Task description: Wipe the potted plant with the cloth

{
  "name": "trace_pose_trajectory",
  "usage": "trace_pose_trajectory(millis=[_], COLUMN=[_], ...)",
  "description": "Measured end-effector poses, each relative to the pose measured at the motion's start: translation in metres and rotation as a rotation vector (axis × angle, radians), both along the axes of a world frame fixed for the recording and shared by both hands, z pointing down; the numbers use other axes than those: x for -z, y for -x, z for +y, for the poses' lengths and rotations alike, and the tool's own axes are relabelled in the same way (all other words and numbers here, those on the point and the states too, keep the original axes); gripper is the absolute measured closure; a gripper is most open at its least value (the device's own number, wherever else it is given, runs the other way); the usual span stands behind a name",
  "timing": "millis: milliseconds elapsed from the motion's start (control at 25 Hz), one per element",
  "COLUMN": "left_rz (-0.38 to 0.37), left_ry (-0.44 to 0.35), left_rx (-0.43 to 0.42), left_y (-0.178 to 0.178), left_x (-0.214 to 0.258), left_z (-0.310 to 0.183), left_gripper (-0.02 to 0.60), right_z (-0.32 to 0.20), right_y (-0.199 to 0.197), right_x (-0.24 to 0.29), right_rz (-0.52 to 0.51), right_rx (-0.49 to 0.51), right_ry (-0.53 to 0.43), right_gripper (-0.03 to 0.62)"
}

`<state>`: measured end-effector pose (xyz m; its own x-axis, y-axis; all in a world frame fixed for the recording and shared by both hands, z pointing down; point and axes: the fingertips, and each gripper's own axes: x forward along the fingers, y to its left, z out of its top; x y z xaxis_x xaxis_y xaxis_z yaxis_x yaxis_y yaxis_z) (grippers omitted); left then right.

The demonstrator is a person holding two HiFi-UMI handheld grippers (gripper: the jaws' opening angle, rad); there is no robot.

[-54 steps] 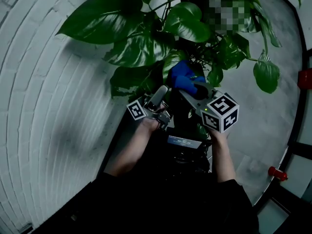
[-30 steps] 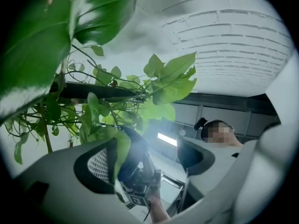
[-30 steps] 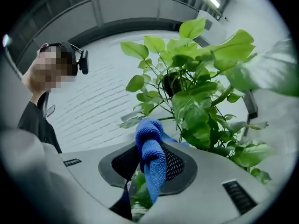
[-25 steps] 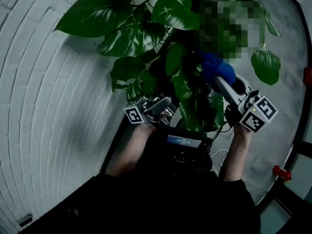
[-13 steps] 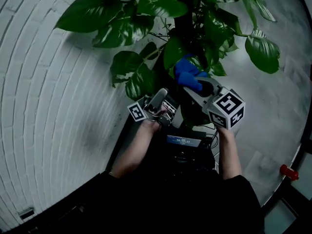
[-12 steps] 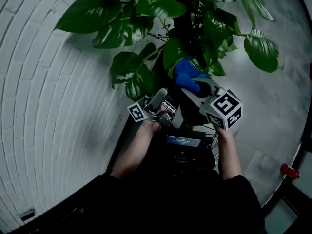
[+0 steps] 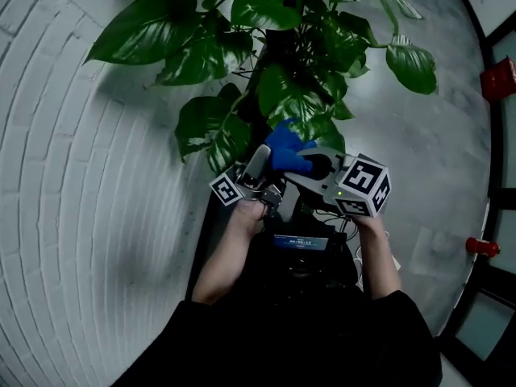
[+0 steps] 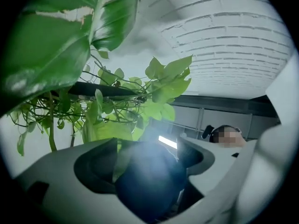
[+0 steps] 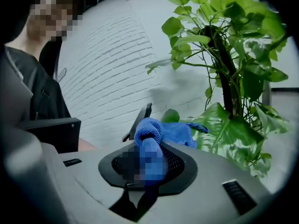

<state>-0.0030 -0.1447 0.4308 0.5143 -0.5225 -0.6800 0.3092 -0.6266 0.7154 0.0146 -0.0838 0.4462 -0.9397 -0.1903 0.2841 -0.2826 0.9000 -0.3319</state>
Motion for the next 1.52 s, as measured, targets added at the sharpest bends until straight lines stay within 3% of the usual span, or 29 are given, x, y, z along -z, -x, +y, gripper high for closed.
trace_pose_trajectory(millis=[120, 240, 360, 440, 600, 720, 800, 880, 1000, 1080, 1160, 1240, 1280, 1360, 1520], left_rz=[0.022, 0.021, 0.002, -0.021, -0.039, -0.093, -0.099, -0.114, -0.143, -0.191, -0.227, -0.199, -0.183, -0.178, -0.122], left_ry=[0.024, 0.047, 0.040, 0.030, 0.027, -0.049, -0.096, -0.097, -0.040, 0.024, 0.124, 0.223, 0.235, 0.185, 0.094], left_rx=[0.038, 0.080, 0.104, 0.128, 0.209, 0.219, 0.149, 0.015, -0.197, -0.246, -0.177, -0.002, 0.091, 0.225, 0.344], left_y=[0.015, 0.024, 0.027, 0.032, 0.058, 0.048, 0.016, -0.030, -0.098, -0.132, -0.143, -0.125, -0.112, -0.091, -0.069], left_x=[-0.008, -0.017, -0.015, -0.004, 0.038, 0.074, 0.088, 0.079, 0.044, 0.012, -0.024, -0.050, -0.055, -0.051, -0.029], left_z=[-0.005, -0.014, -0.024, -0.029, -0.013, 0.015, 0.026, 0.026, 0.024, 0.018, 0.000, -0.020, -0.026, -0.033, -0.044], left_gripper=[0.183, 0.183, 0.183, 0.183, 0.189, 0.202, 0.204, 0.206, 0.206, 0.195, 0.173, 0.163, 0.161, 0.160, 0.160], right_z=[0.001, -0.018, -0.051, -0.072, -0.106, -0.126, -0.137, -0.148, -0.166, -0.182, -0.198, -0.211, -0.215, -0.218, -0.215], right_y=[-0.024, -0.071, -0.114, -0.127, -0.133, -0.133, -0.134, -0.135, -0.137, -0.138, -0.141, -0.140, -0.138, -0.131, -0.106], right_x=[0.036, 0.079, 0.095, 0.096, 0.095, 0.098, 0.100, 0.099, 0.093, 0.087, 0.076, 0.062, 0.055, 0.052, 0.075], right_rz=[-0.189, -0.348, -0.284, -0.208, -0.195, -0.244, -0.293, -0.316, -0.279, -0.235, -0.199, -0.165, -0.149, -0.134, -0.135], right_rx=[-0.078, -0.233, -0.402, -0.448, -0.431, -0.367, -0.332, -0.309, -0.295, -0.295, -0.297, -0.292, -0.286, -0.264, -0.187], right_ry=[0.037, -0.015, -0.115, -0.154, -0.160, -0.163, -0.156, -0.153, -0.180, -0.203, -0.210, -0.211, -0.209, -0.207, -0.306], right_gripper=[0.473, 0.473, 0.473, 0.473, 0.473, 0.473, 0.473, 0.473, 0.473, 0.473, 0.473, 0.473, 0.473, 0.473, 0.473])
